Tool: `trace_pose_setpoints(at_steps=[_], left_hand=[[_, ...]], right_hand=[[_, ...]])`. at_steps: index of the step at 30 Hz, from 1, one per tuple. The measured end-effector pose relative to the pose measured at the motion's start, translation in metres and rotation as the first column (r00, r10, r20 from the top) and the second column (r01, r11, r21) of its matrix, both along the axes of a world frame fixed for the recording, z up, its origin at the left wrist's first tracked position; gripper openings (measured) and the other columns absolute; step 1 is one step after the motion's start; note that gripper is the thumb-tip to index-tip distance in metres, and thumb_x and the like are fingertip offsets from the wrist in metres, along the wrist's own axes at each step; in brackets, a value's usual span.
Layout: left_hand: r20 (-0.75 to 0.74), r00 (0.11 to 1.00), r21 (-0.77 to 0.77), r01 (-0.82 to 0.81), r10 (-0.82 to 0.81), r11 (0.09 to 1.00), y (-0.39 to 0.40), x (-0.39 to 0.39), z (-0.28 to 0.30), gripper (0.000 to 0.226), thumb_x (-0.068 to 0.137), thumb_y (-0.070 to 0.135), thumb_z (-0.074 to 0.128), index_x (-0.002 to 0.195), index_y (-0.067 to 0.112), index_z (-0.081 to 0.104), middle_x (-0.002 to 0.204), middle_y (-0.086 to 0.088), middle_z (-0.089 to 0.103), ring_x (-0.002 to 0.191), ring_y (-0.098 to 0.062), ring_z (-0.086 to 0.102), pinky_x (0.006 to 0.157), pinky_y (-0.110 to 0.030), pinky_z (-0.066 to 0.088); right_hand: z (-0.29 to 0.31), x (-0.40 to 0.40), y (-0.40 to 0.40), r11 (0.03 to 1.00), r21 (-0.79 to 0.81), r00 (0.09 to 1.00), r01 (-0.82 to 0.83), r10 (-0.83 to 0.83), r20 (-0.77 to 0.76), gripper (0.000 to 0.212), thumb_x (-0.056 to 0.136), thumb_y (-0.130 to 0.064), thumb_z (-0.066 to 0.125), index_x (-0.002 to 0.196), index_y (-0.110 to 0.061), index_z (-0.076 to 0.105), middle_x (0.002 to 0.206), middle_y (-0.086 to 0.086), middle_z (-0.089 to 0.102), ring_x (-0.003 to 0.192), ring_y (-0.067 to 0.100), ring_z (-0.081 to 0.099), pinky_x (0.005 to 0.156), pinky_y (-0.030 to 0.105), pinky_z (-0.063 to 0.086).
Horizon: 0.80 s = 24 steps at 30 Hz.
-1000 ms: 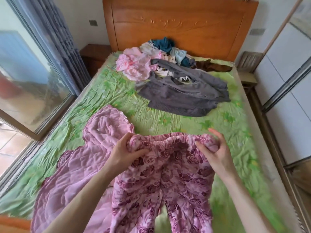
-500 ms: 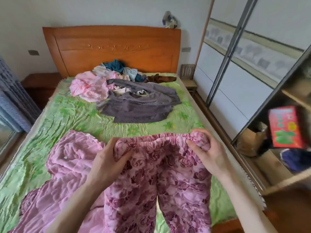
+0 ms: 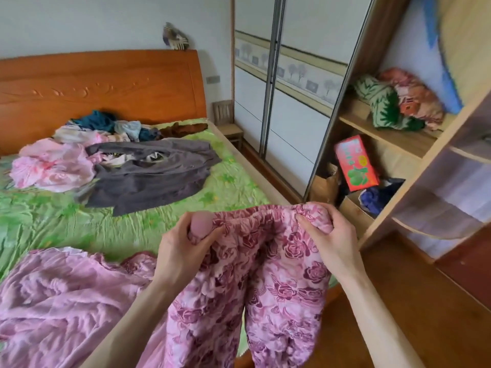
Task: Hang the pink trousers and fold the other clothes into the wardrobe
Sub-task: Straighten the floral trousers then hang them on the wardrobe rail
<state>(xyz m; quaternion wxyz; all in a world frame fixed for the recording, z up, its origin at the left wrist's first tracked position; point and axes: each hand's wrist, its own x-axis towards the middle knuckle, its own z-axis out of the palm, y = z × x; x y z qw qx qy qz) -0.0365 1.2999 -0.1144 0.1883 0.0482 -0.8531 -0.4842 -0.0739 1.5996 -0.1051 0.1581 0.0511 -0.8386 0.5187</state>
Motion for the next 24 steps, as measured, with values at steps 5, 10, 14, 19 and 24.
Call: trace_pose_setpoints(at_steps=[5,10,14,19,24], left_hand=[[-0.064,0.994,0.033,0.086,-0.084,0.996,0.063,-0.02,0.026,0.035,0.08,0.054,0.079,0.099,0.027,0.068,0.085,0.003,0.075,0.082,-0.021,0.074,0.068,-0.045,0.06],[-0.135,0.982,0.061,0.145,-0.135,0.988,0.14,-0.032,0.056,0.028,0.082,0.037,0.087,0.096,0.024,0.067,0.086,0.01,0.074,0.08,-0.01,0.073,0.07,-0.036,0.061],[-0.183,0.975,0.055,0.142,-0.129,0.988,0.199,-0.039,0.07,0.031,0.079,0.037,0.09,0.097,0.025,0.068,0.088,0.009,0.074,0.082,-0.008,0.072,0.071,-0.035,0.061],[-0.251,0.96,0.084,0.151,-0.125,0.985,0.273,-0.053,0.086,0.034,0.078,0.04,0.089,0.101,0.025,0.068,0.089,0.014,0.073,0.084,-0.001,0.071,0.072,-0.025,0.061],[-0.33,0.934,0.121,0.183,-0.135,0.976,0.34,-0.073,0.1,0.038,0.076,0.041,0.088,0.101,0.021,0.067,0.086,0.016,0.071,0.083,0.0,0.07,0.067,-0.011,0.053]], right_hand=[[0.025,0.002,0.068,0.995,0.027,0.993,0.091,-0.089,-0.073,0.029,0.089,-0.054,0.07,0.11,-0.035,0.065,0.104,-0.027,0.069,0.101,-0.01,0.065,0.089,0.018,0.056],[0.052,-0.001,0.142,0.993,-0.054,0.987,0.109,-0.114,-0.112,0.034,0.086,-0.048,0.078,0.113,-0.033,0.065,0.11,-0.018,0.071,0.108,-0.001,0.066,0.095,0.032,0.057],[0.069,-0.006,0.2,0.991,-0.077,0.981,0.107,-0.118,-0.151,0.033,0.086,-0.043,0.081,0.113,-0.034,0.065,0.115,-0.015,0.072,0.114,0.004,0.067,0.101,0.042,0.056],[0.089,-0.02,0.27,0.991,-0.051,0.978,0.122,-0.129,-0.163,0.034,0.084,-0.049,0.081,0.108,-0.03,0.066,0.103,-0.015,0.073,0.098,-0.002,0.068,0.087,0.028,0.058],[0.105,-0.032,0.332,0.988,-0.003,0.965,0.152,-0.149,-0.217,0.03,0.091,-0.049,0.072,0.107,-0.024,0.067,0.095,-0.015,0.074,0.091,-0.004,0.068,0.077,0.017,0.055]])
